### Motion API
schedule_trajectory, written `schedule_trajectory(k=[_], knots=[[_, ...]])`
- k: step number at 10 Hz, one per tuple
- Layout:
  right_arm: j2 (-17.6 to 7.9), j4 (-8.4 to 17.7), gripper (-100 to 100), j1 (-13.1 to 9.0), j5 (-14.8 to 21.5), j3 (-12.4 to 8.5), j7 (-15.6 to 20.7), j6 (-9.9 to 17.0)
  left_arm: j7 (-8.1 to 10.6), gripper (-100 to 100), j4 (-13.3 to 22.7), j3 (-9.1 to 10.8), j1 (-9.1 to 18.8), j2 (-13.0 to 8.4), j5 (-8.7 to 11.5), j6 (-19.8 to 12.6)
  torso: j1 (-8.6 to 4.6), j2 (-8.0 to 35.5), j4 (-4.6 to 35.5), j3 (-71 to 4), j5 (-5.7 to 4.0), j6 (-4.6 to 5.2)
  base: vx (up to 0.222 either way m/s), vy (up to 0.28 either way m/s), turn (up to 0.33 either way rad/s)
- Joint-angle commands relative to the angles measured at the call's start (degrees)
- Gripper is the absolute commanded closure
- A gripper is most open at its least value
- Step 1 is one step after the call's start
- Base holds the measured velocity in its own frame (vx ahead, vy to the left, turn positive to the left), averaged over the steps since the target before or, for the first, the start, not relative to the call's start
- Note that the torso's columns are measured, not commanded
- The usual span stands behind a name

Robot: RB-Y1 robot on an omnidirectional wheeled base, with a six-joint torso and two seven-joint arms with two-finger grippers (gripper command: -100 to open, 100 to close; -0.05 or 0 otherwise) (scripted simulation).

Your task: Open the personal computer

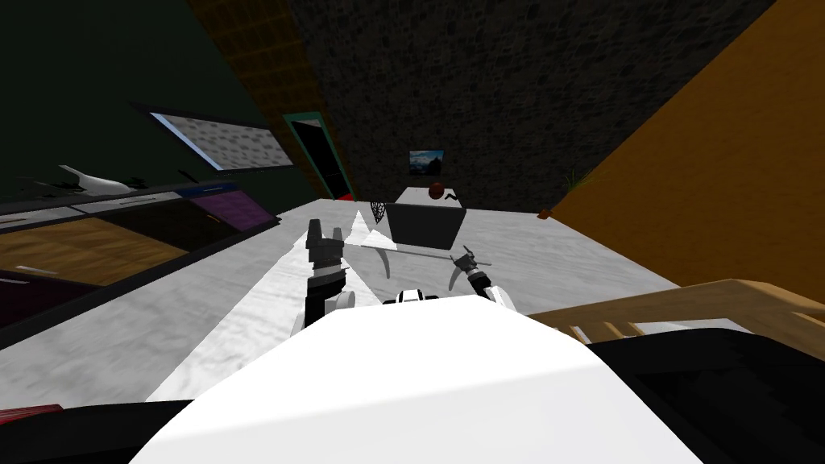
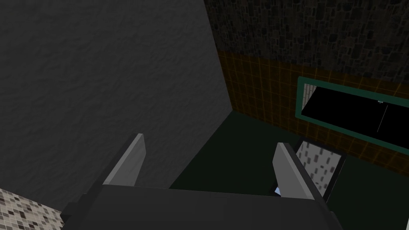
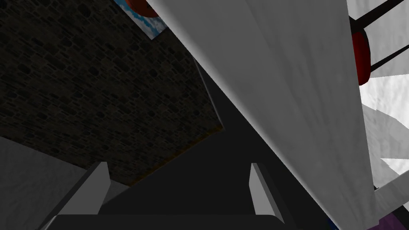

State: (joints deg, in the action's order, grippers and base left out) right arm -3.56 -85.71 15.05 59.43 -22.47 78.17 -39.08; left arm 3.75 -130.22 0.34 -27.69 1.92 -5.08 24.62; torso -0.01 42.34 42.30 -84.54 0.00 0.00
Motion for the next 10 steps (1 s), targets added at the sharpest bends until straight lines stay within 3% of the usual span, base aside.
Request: schedule_trajectory(k=[1,3,5,6,7,9,10], knots=[[4.6,0.1,-100,0.0,1.1,-0.6,1.2,0.1,0.0,0,0.0,0.0,0.0,0.0,0.0,0.0,-0.05,0.0,0.0,0.0,-0.01,0.0,0.02,0.009,-0.032],[6.2,0.2,-100,0.0,1.2,-0.7,1.4,0.1,0.0,0,0.0,0.0,0.0,0.0,0.0,0.0,-0.04,-0.1,-0.1,0.0,-0.08,-0.08,0.004,-0.001,-0.006],[5.6,-0.4,-100,0.2,1.2,-0.6,1.1,0.3,0.0,0,0.0,0.0,0.0,0.0,0.0,0.0,0.01,-0.1,-0.1,-0.1,-0.04,-0.05,0.0,0.0,0.0],[5.6,-0.4,100,0.2,1.2,-0.6,1.1,0.3,0.0,0,0.0,0.0,0.0,0.0,0.0,0.0,0.01,-0.1,-0.1,-0.1,-0.02,-0.02,0.0,0.0,0.0],[2.8,2.4,100,-2.1,-1.6,2.3,-0.9,1.3,0.0,0,0.0,0.0,0.0,0.0,0.0,0.0,0.01,-0.1,0.0,-0.1,-0.01,-0.01,-0.05,0.065,0.134],[-0.5,3.8,100,-2.1,-3.6,3.2,-0.9,1.3,0.0,0,0.0,-0.01,0.0,0.0,0.0,0.0,0.21,0.1,0.0,0.1,0.06,0.02,-0.045,0.077,0.022],[-2.3,6.5,100,-4.4,-6.0,5.8,-3.0,2.4,0.0,0,0.0,0.0,0.0,0.0,0.0,0.0,-0.02,0.0,0.0,0.0,0.01,0.03,-0.047,0.087,0.094]])
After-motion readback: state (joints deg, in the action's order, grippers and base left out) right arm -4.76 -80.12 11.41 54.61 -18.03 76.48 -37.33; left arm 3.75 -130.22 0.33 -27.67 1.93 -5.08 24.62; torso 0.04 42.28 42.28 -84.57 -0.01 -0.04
